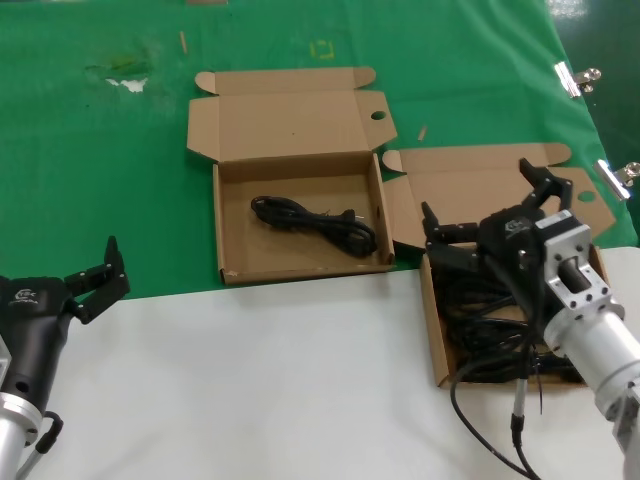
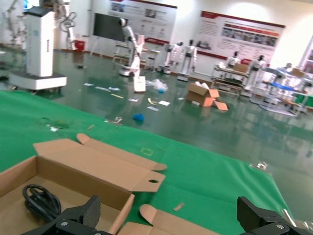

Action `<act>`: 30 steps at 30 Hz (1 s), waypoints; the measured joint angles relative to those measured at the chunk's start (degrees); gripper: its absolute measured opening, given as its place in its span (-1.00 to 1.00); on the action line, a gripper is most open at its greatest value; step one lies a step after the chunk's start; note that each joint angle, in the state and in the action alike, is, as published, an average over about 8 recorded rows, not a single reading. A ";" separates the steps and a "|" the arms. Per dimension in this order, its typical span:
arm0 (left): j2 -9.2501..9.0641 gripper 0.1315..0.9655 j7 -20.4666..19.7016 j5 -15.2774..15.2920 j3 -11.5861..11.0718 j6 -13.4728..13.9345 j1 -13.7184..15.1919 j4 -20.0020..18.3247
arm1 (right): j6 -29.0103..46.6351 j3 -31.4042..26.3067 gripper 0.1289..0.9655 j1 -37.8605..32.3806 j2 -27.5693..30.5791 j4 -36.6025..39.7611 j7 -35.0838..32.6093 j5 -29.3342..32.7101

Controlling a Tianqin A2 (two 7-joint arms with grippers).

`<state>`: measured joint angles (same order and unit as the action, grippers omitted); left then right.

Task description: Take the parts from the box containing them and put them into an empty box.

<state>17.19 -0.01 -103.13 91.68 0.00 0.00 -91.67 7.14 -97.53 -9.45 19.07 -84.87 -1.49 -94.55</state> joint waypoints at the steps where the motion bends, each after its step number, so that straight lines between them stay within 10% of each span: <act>1: 0.00 0.95 0.00 0.00 0.00 0.00 0.00 0.00 | -0.34 0.28 1.00 0.45 -0.09 -0.33 0.07 -0.41; 30: 0.00 1.00 0.00 -0.01 0.00 0.00 0.00 0.00 | -6.29 5.16 1.00 8.32 -1.65 -6.00 1.32 -7.56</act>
<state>17.19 -0.01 -103.13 91.67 0.00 0.00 -91.67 0.85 -92.37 -1.13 17.41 -90.86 -0.18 -102.11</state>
